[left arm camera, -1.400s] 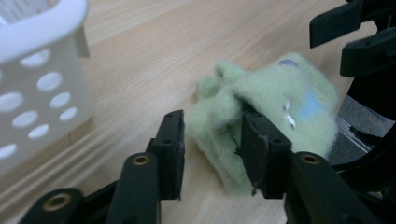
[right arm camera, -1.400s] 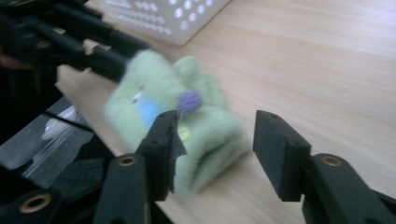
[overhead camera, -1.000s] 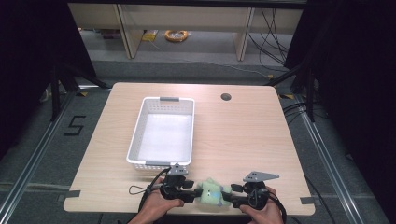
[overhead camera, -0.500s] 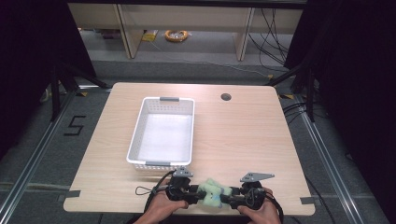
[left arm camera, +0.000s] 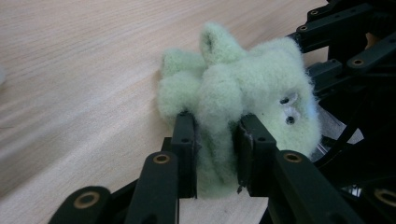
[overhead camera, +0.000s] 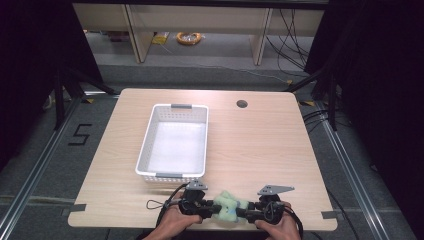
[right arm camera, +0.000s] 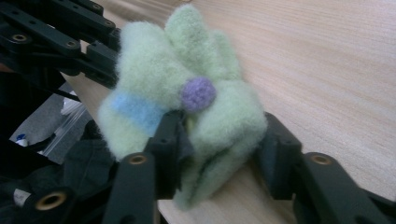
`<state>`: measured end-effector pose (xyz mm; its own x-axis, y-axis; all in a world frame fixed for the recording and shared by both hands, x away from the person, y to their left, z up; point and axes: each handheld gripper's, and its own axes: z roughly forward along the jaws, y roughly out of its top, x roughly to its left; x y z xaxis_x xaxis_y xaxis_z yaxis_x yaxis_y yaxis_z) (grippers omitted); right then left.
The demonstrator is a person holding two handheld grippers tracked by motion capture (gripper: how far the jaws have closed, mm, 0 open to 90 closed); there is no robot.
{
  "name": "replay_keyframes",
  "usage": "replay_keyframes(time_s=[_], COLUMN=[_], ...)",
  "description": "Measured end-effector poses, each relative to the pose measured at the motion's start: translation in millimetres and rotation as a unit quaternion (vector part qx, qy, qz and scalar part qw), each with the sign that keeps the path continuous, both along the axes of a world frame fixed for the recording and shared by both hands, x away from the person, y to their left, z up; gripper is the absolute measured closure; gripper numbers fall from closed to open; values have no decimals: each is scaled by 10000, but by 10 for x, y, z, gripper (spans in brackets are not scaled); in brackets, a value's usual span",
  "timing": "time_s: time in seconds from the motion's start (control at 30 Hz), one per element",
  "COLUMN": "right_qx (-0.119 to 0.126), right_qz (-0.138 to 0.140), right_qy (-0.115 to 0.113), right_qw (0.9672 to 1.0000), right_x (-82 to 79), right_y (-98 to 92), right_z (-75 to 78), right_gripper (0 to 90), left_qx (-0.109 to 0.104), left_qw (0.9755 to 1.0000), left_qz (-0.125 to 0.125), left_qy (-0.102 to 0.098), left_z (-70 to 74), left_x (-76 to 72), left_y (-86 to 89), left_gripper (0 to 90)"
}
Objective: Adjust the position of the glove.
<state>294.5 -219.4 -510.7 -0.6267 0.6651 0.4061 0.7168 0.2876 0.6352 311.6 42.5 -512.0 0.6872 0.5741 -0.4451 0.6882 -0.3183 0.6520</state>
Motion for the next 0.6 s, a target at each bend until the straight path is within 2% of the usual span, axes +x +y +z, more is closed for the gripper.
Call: replay_keyframes(time_s=[0.13, 0.27, 0.33, 0.37, 0.4, 0.43, 0.47, 0.5, 0.6], right_qx=[66, 84, 67, 168, 176, 95, 119, 167, 114], right_qz=[87, 128, 128, 36, 40, 120, 128, 39, 130], right_qy=[-60, -140, -170, -47, -38, -180, -183, -83, -236], right_qw=[9999, 9998, 9998, 9998, 9998, 9997, 9997, 9998, 9996], right_x=[0, -13, -19, -42, -44, -26, -27, -55, -44], right_y=[-24, -39, -46, -28, -28, -44, -41, -18, -20], right_z=[10, 28, 39, 44, 48, 45, 47, 55, 67], right_gripper=[666, 709, 717, 718, 719, 719, 719, 719, 720], left_qx=[-78, -77, -27, -130, -138, -146, -132, -127, -168], left_qw=[9999, 9999, 10000, 9999, 9999, 9999, 9999, 9999, 9998], left_qz=[52, 56, 53, -7, -16, -4, -43, -31, -5], left_qy=[60, -33, -69, -28, -43, -52, -66, -78, -61], left_z=[-5, 24, 44, 42, 46, 50, 54, 56, 58], left_x=[6, -17, -22, -16, -18, -25, -29, -34, -44], left_y=[16, 15, 23, 31, 37, 39, 45, 48, 53], left_gripper=[725, 750, 755, 757, 760, 761, 762, 762, 763])
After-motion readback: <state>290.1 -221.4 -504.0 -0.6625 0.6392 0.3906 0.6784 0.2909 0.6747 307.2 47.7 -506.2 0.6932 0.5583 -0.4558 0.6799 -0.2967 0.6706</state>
